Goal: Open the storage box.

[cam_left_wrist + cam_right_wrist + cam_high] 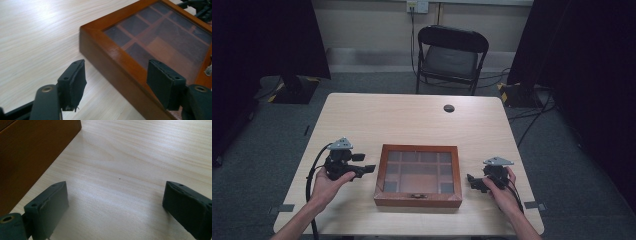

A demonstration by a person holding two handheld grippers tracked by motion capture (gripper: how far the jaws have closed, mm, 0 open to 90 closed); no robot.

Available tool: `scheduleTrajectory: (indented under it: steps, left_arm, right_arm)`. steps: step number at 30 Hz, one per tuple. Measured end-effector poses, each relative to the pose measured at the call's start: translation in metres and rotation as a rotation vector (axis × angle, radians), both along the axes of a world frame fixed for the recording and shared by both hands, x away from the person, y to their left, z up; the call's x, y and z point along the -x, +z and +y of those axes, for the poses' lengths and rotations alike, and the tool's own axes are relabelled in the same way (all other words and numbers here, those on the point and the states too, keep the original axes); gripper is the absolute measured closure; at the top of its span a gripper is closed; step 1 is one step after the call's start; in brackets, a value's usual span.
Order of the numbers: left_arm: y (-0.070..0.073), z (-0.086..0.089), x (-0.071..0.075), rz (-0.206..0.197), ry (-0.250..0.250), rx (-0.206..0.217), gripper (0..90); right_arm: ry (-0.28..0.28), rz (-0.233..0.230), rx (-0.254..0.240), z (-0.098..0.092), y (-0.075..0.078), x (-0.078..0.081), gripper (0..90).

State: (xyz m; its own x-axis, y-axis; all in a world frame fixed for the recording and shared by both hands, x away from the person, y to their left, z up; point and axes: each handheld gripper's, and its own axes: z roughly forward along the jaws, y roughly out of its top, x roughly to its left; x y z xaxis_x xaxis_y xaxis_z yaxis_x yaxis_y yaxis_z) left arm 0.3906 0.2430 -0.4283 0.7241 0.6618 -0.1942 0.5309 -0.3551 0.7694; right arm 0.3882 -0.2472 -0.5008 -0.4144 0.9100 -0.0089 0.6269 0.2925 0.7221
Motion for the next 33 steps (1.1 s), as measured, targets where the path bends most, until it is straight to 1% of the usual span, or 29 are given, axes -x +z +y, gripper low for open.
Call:
scheduleTrajectory:
  steps: [1,2,4,5,6,7,9,11,13,14,15,16,17,19,20,21,22,23,24,26,27,28,30,31,33]
  left_arm:
    - [0.001,-0.003,0.0,-0.002,-0.01,0.003,31.0]
    - [0.001,-0.003,0.0,-0.002,-0.01,0.003,30.8]
    - [0.005,-0.014,0.001,-0.012,-0.04,-0.003,30.4]
    - [0.005,-0.014,0.001,-0.012,-0.04,-0.003,30.3]
    - [0.008,-0.018,0.002,-0.02,-0.05,0.007,30.3]
    - [0.009,-0.021,0.002,-0.026,-0.055,0.005,30.4]
    - [0.013,-0.03,0.002,-0.022,-0.079,-0.002,30.7]
    - [0.014,-0.033,0.001,-0.027,-0.086,0.005,31.3]
    - [0.019,-0.042,0.002,-0.044,-0.089,-0.001,30.8]
    - [0.021,-0.05,0.002,-0.044,-0.095,0.004,31.0]
    - [0.023,-0.056,0.001,-0.042,-0.106,-0.006,30.8]
    - [0.023,-0.056,0.001,-0.042,-0.106,-0.006,29.9]
    - [0.027,-0.064,0.001,-0.046,-0.121,0.006,29.5]
    - [0.03,-0.071,0.0,-0.052,-0.137,0.006,31.1]
    - [0.03,-0.071,0.0,-0.052,-0.137,0.006,31.5]
    - [0.031,-0.08,-0.002,-0.049,-0.16,0.01,32.1]
    - [0.032,-0.085,-0.002,-0.044,-0.173,0.007,32.2]
    - [0.032,-0.085,-0.002,-0.044,-0.173,0.007,32.8]
    - [0.033,-0.088,-0.002,-0.038,-0.193,0.011,32.8]
    - [0.034,-0.096,-0.002,-0.045,-0.204,0.026,33.8]
    - [0.034,-0.104,-0.001,-0.041,-0.223,0.04,33.9]
    - [0.034,-0.104,-0.001,-0.041,-0.223,0.04,33.9]
    - [0.031,-0.112,0.0,-0.028,-0.247,0.04,34.1]
    - [0.03,-0.115,0.001,-0.024,-0.258,0.033,34.4]
    - [0.027,-0.12,0.004,-0.016,-0.278,0.039,36.1]
  right_arm:
    - [0.0,0.0,0.0,0.0,0.0,0.0,5.6]
    - [0.0,0.0,0.0,0.0,0.0,0.0,5.6]
    - [0.0,0.0,0.0,0.0,0.0,0.0,5.5]
    - [0.0,0.0,0.0,0.0,0.0,0.0,5.5]
    - [0.001,0.0,0.001,0.0,0.0,0.0,5.5]
    - [0.0,0.002,0.001,0.0,0.0,0.0,5.5]
    - [0.0,0.002,0.001,0.0,0.0,0.0,5.5]
    - [0.001,0.001,0.001,0.0,0.0,0.0,5.5]
    - [0.001,0.001,0.001,0.0,0.0,0.0,5.5]
    - [0.001,0.001,0.001,0.0,0.0,0.0,5.5]
    - [0.001,0.001,0.001,0.0,0.0,0.0,5.5]
    - [0.001,0.001,0.001,0.0,0.0,0.0,5.5]
    - [0.001,0.001,0.001,0.0,0.0,0.0,5.5]
    - [0.001,0.001,0.001,0.0,0.0,0.0,5.5]
    - [0.001,0.001,0.001,0.0,0.0,0.0,5.5]
    - [0.001,0.001,0.001,0.0,0.0,0.0,5.5]
    - [0.001,0.001,0.001,0.0,0.0,0.0,5.5]
    - [0.001,0.001,0.001,0.0,0.0,0.0,5.5]
    - [0.001,0.001,0.001,0.0,0.0,0.0,5.5]
    - [0.002,0.001,0.001,0.0,0.0,0.0,5.4]
    - [0.002,0.001,0.001,0.0,0.0,0.0,5.4]
    - [0.002,0.001,0.001,0.0,0.0,0.0,5.4]
    - [0.002,0.001,0.001,0.0,0.0,0.0,5.4]
    - [0.002,0.001,0.001,0.0,0.0,0.0,5.4]
    - [0.002,0.001,0.001,0.0,0.0,0.0,5.4]
